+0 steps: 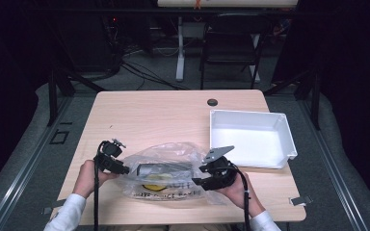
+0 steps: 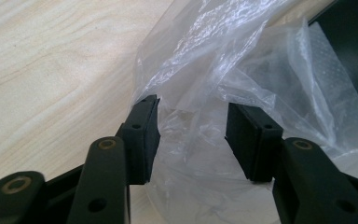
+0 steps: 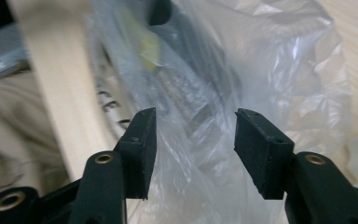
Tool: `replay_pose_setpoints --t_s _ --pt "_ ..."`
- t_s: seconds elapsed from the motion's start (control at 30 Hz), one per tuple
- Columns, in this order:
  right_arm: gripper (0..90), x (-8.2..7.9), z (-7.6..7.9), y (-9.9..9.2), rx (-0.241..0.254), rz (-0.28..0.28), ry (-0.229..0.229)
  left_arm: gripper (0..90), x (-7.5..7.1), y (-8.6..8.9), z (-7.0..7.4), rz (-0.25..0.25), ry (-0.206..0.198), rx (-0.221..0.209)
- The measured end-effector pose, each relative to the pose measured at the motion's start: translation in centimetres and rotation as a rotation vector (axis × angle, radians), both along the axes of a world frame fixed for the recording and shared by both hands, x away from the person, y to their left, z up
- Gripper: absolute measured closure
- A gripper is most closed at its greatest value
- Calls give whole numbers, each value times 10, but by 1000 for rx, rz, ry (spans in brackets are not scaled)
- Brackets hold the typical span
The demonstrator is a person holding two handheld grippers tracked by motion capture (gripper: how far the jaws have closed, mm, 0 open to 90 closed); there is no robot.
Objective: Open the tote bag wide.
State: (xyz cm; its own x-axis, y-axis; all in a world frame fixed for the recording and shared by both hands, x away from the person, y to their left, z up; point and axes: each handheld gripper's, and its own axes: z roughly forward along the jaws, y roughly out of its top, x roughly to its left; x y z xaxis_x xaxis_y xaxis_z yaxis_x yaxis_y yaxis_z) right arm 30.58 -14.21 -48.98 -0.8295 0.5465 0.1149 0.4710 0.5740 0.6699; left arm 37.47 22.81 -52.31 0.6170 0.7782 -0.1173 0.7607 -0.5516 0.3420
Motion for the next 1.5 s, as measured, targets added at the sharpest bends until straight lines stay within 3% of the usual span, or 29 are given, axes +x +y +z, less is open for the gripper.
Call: replay_pose_setpoints --t_s 0.13,0.2,0.33,0.43,0.53,0.6,0.67,0.73,0.83,0.97,1.17,1.3,1.5 --pt "458 1 10 -12 66 -6 6 447 -2 1 6 8 -5 -24" --pt "455 1 11 -13 71 -23 -6 413 -3 1 11 8 -9 -43" --pt "450 1 11 -5 -29 -126 -98 340 -7 4 23 1 -23 -87" --pt "470 6 3 7 -92 -174 -123 284 -8 6 31 2 -32 -141" --pt "605 17 -10 20 -174 -222 -119 276 -7 6 32 4 -34 -160" --pt "692 24 -19 26 -200 -217 -81 302 -5 5 27 1 -23 -151" --pt "784 30 -26 28 -217 -221 -65 396 -2 5 21 5 -22 -138" --pt "843 32 -31 29 -225 -239 -73 468 1 4 13 5 -15 -135" --pt "877 35 -34 29 -223 -266 -87 610 4 -1 5 17 -24 -117" --pt "887 41 -40 32 -241 -300 -106 764 6 -10 1 42 -65 -103" --pt "892 52 -54 34 -296 -350 -91 805 12 -17 -11 45 -37 -8" --pt "891 53 -60 34 -372 -324 -61 805 11 -14 -16 34 -13 31" --pt "893 50 -60 33 -424 -300 -40 808 3 -14 -18 6 -4 99"
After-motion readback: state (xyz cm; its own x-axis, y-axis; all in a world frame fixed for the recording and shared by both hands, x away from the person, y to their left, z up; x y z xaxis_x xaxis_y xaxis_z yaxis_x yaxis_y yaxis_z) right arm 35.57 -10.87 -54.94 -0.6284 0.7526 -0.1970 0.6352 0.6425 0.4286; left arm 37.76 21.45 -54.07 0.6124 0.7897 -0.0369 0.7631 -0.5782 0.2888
